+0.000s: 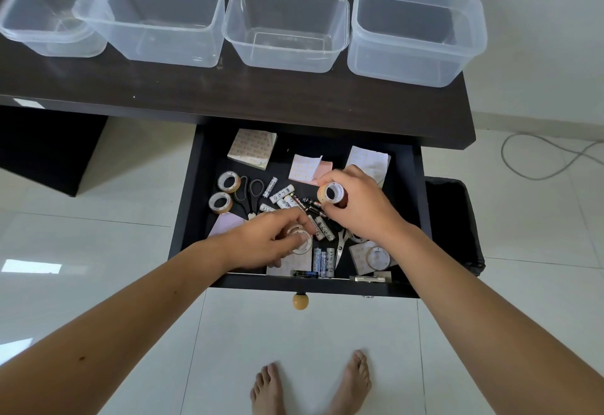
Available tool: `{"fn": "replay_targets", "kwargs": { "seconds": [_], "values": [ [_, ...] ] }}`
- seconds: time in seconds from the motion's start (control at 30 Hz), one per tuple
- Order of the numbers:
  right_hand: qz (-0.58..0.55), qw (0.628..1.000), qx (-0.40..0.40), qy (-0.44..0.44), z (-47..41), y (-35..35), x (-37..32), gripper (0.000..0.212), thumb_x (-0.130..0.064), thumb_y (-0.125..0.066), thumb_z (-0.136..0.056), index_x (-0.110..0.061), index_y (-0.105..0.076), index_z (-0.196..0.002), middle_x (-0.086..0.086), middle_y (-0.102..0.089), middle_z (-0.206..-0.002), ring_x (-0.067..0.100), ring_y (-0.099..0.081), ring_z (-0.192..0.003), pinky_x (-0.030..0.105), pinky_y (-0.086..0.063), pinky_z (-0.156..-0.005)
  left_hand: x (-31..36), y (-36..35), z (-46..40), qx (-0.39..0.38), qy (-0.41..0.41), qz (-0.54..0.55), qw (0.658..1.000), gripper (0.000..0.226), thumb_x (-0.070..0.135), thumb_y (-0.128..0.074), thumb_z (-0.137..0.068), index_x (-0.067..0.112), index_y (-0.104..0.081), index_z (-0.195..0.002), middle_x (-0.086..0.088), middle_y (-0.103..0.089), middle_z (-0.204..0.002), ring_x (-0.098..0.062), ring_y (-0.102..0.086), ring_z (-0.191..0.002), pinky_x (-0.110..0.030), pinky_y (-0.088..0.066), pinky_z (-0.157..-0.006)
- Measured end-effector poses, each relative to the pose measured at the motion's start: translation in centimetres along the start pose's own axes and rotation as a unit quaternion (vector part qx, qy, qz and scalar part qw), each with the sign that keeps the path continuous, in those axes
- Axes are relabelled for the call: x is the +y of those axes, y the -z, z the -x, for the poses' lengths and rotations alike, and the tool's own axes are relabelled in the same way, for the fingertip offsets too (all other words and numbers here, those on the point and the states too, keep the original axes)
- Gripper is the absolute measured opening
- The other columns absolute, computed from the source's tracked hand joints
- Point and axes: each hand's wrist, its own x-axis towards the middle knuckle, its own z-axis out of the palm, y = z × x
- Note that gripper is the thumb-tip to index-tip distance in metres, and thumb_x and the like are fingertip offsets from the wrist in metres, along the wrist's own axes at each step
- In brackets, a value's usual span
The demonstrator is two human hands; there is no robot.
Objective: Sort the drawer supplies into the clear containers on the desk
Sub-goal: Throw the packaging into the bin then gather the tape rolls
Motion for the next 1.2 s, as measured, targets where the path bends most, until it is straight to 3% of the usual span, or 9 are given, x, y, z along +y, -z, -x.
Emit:
{"fn": "replay_targets", "kwargs": {
  "seconds": [0.2, 0.33, 0.47, 0.6, 0.77, 0.9, 1.03, 1.13, 1.2],
  "values": [
    [-0.045, 0.999, 0.011, 0.017, 1.9, 1.0, -0.4, 0.037, -0.020, -0.080, -0.088, -0.034, -0.072, -0.122, -0.008, -0.058, -0.115, 0.004, -0.062, -0.100, 0.008, -0.041, -0.081, -0.1, 0.5, 0.0, 0.019, 0.020, 0.074, 0.997, 0.040, 0.016, -0.082, -0.091, 0.036, -0.063, -0.119, -0.012, -0.067, -0.097, -0.014, -0.061, -0.071, -0.030, -0.060, -0.064],
    [-0.029, 0.999, -0.029, 0.021, 2.9, 1.5, -0.3, 0.038, -0.018, -0.080, -0.086, -0.032, -0.072, -0.120, -0.010, -0.062, -0.117, 0.006, -0.064, -0.101, 0.017, -0.048, -0.085, -0.7, 0.8, -0.2, 0.021, 0.041, 0.115, 0.992, 0.031, 0.031, -0.078, -0.095, 0.039, -0.062, -0.120, -0.020, -0.071, -0.097, -0.021, -0.056, -0.067, -0.041, -0.050, -0.065],
    [-0.013, 0.998, -0.053, 0.032, 3.5, 3.0, 0.2, 0.036, -0.018, -0.078, -0.089, -0.035, -0.073, -0.119, -0.015, -0.072, -0.113, 0.002, -0.068, -0.102, 0.028, -0.057, -0.088, -0.8, 0.9, -0.2, 0.033, 0.054, 0.121, 0.991, 0.025, 0.031, -0.072, -0.099, 0.037, -0.061, -0.121, 0.004, -0.062, -0.070, -0.021, -0.051, -0.067, -0.043, -0.047, -0.069],
    [-0.024, 0.998, -0.040, 0.047, 3.7, 4.4, 0.5, 0.038, -0.020, -0.077, -0.092, -0.040, -0.073, -0.125, -0.020, -0.071, -0.117, -0.001, -0.067, -0.105, 0.017, -0.051, -0.088, -0.7, 0.9, -0.1, 0.034, 0.054, 0.121, 0.991, 0.021, 0.029, -0.067, -0.102, 0.037, -0.061, -0.121, -0.002, -0.060, -0.074, -0.024, -0.051, -0.071, -0.042, -0.047, -0.070],
    [0.013, 0.997, -0.071, 0.033, 3.8, 6.0, 0.8, 0.037, -0.010, -0.076, -0.092, -0.036, -0.074, -0.119, -0.024, -0.066, -0.111, -0.015, -0.061, -0.096, 0.006, -0.042, -0.076, -0.8, 1.1, -0.1, 0.039, 0.043, 0.126, 0.990, 0.021, 0.029, -0.065, -0.103, 0.038, -0.062, -0.122, -0.016, -0.065, -0.089, -0.023, -0.052, -0.074, -0.040, -0.050, -0.073],
    [0.126, 0.982, -0.138, 0.027, 3.4, 6.0, 0.7, 0.046, -0.006, -0.067, -0.095, -0.041, -0.070, -0.124, -0.019, -0.059, -0.115, -0.008, -0.057, -0.083, 0.014, -0.038, -0.071, -0.6, 1.2, -0.1, 0.049, 0.024, 0.121, 0.991, 0.024, 0.022, -0.061, -0.106, 0.034, -0.058, -0.127, -0.011, -0.067, -0.104, -0.013, -0.059, -0.076, -0.035, -0.054, -0.075],
    [0.198, 0.966, -0.162, 0.031, 3.6, 5.2, 0.8, 0.045, -0.010, -0.063, -0.097, -0.043, -0.066, -0.127, -0.016, -0.053, -0.119, 0.010, -0.058, -0.099, 0.029, -0.050, -0.079, -0.2, 1.3, -0.1, 0.057, 0.010, 0.136, 0.989, 0.041, 0.010, -0.055, -0.108, 0.029, -0.052, -0.143, -0.017, -0.062, -0.119, -0.015, -0.063, -0.077, -0.029, -0.059, -0.072],
    [0.230, 0.957, -0.176, 0.027, 4.0, 5.1, 0.6, 0.050, -0.011, -0.064, -0.094, -0.040, -0.060, -0.134, -0.013, -0.049, -0.123, 0.016, -0.059, -0.101, 0.037, -0.057, -0.082, -0.5, 1.4, -0.3, 0.066, 0.007, 0.144, 0.987, 0.041, 0.010, -0.054, -0.108, 0.025, -0.055, -0.146, -0.016, -0.065, -0.122, -0.018, -0.071, -0.086, -0.037, -0.064, -0.085],
    [0.253, 0.949, -0.186, 0.025, 4.3, 4.8, 0.5, 0.056, -0.012, -0.069, -0.090, -0.037, -0.056, -0.138, -0.011, -0.046, -0.124, 0.018, -0.056, -0.103, 0.041, -0.057, -0.082, -0.5, 1.5, -0.3, 0.076, 0.009, 0.165, 0.983, 0.039, 0.008, -0.054, -0.108, 0.021, -0.057, -0.145, -0.011, -0.066, -0.126, -0.020, -0.073, -0.103, -0.040, -0.062, -0.097]
  ]
}}
